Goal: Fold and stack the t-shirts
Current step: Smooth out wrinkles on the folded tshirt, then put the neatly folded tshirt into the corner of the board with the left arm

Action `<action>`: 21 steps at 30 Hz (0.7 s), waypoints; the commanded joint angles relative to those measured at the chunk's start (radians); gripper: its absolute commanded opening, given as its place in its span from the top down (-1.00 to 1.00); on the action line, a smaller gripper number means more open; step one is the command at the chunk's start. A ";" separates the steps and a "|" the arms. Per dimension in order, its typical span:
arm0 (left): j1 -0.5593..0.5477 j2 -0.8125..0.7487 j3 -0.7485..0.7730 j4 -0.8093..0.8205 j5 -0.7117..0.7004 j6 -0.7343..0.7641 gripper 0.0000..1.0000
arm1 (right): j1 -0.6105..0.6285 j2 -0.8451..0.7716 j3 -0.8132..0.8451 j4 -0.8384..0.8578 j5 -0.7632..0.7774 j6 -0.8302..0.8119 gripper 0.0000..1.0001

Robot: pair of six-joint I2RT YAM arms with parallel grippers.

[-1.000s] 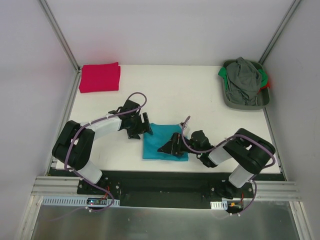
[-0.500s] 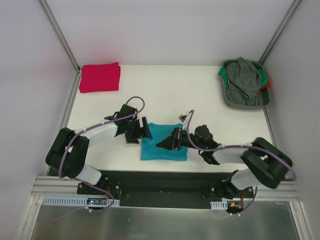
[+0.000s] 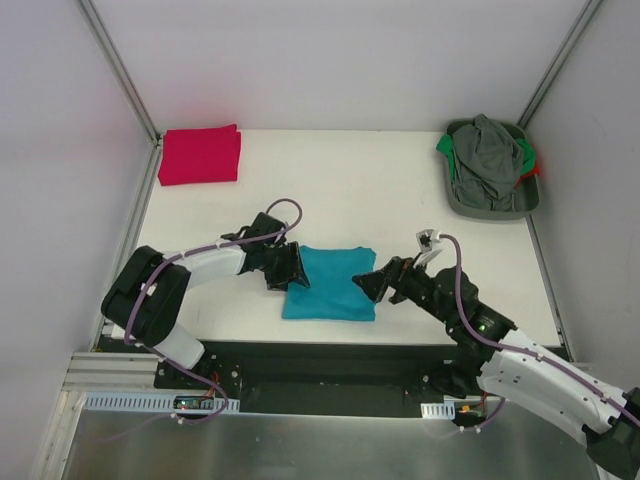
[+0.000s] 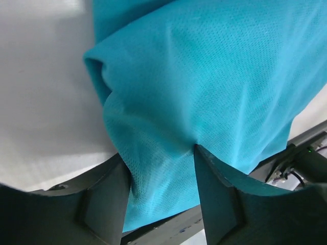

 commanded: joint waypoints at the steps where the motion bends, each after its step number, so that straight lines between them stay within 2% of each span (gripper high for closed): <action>1: -0.050 0.111 0.005 -0.040 -0.051 -0.005 0.03 | 0.002 -0.072 -0.010 -0.262 0.192 -0.047 -0.92; 4: -0.099 0.143 0.034 -0.096 -0.120 -0.029 0.25 | 0.002 -0.098 -0.016 -0.267 0.215 -0.042 -0.92; 6: -0.145 0.163 0.069 -0.173 -0.236 -0.042 0.37 | 0.001 -0.102 -0.022 -0.267 0.224 -0.042 -0.92; 8: -0.174 0.189 0.103 -0.211 -0.285 -0.045 0.63 | 0.001 -0.105 -0.024 -0.267 0.223 -0.047 -0.92; 10: -0.188 0.209 0.130 -0.225 -0.301 -0.040 1.00 | 0.001 -0.108 -0.022 -0.275 0.227 -0.048 -0.92; 12: -0.191 0.217 0.160 -0.245 -0.330 -0.025 1.00 | 0.002 -0.118 -0.022 -0.283 0.233 -0.054 -0.92; 14: -0.193 0.209 0.196 -0.280 -0.419 -0.002 1.00 | 0.001 -0.136 -0.028 -0.289 0.244 -0.064 -0.92; 21: -0.190 0.194 0.437 -0.446 -0.799 0.223 1.00 | 0.001 -0.231 -0.064 -0.345 0.341 -0.126 -0.92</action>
